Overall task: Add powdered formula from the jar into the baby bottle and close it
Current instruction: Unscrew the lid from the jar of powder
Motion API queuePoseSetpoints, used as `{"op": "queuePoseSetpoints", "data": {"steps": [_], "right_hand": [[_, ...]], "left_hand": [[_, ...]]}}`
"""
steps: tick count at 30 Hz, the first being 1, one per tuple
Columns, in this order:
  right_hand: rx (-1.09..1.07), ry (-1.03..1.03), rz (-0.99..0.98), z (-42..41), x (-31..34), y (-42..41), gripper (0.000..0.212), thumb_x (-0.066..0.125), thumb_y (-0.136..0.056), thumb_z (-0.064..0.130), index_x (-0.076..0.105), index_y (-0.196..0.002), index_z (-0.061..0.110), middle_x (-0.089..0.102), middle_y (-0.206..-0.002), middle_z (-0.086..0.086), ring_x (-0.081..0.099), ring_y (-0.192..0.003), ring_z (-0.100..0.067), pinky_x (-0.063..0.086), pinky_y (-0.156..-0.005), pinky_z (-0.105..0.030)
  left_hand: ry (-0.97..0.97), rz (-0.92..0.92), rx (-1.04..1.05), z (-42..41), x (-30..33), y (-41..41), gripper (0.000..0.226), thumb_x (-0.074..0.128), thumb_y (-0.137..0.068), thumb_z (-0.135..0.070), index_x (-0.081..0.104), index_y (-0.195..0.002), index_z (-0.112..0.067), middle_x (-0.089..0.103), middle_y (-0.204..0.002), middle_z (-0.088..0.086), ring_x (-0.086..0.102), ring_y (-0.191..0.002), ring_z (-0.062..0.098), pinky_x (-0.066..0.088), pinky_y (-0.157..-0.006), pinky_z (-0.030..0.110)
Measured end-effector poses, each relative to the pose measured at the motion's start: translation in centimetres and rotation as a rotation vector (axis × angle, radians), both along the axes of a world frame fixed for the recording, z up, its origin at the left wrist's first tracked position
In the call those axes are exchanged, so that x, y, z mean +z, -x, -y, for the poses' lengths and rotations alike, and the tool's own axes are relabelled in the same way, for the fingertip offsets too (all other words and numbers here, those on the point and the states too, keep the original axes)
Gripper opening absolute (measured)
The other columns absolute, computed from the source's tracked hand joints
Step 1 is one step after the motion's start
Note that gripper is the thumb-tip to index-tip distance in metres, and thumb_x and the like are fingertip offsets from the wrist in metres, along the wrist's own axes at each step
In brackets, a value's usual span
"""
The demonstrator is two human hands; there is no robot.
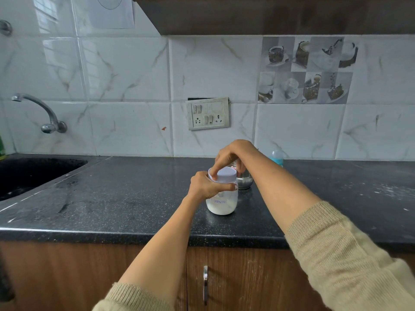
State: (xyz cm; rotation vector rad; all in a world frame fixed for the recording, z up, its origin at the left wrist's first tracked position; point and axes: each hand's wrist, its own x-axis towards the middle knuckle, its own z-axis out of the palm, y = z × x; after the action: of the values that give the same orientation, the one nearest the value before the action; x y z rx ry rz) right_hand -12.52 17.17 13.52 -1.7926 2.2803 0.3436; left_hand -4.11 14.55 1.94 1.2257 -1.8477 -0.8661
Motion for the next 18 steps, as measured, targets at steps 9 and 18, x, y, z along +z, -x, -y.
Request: {"op": "queuePoseSetpoints", "data": {"steps": [9, 18], "right_hand": [[0.159, -0.096, -0.032, 0.3, 0.2, -0.7, 0.075, 0.077, -0.065, 0.022, 0.044, -0.129, 0.045, 0.033, -0.149, 0.0, 0.042, -0.13, -0.03, 0.043, -0.104, -0.048], [-0.018, 0.021, -0.078, -0.4, 0.8, -0.3, 0.098, 0.06, -0.073, 0.071, 0.032, -0.146, 0.012, 0.047, -0.142, -0.012, 0.063, -0.088, -0.029, 0.049, -0.063, -0.035]], "left_hand": [[-0.004, 0.004, 0.006, 0.4, -0.1, 0.0, 0.045, 0.087, -0.053, -0.046, 0.069, -0.079, -0.013, 0.068, -0.079, -0.003, 0.064, -0.078, 0.013, 0.053, -0.065, 0.03], [0.01, -0.001, -0.003, -0.3, 0.2, 0.0, 0.044, 0.087, -0.056, -0.043, 0.056, -0.078, -0.02, 0.058, -0.08, -0.004, 0.057, -0.075, 0.012, 0.051, -0.065, 0.028]]}}
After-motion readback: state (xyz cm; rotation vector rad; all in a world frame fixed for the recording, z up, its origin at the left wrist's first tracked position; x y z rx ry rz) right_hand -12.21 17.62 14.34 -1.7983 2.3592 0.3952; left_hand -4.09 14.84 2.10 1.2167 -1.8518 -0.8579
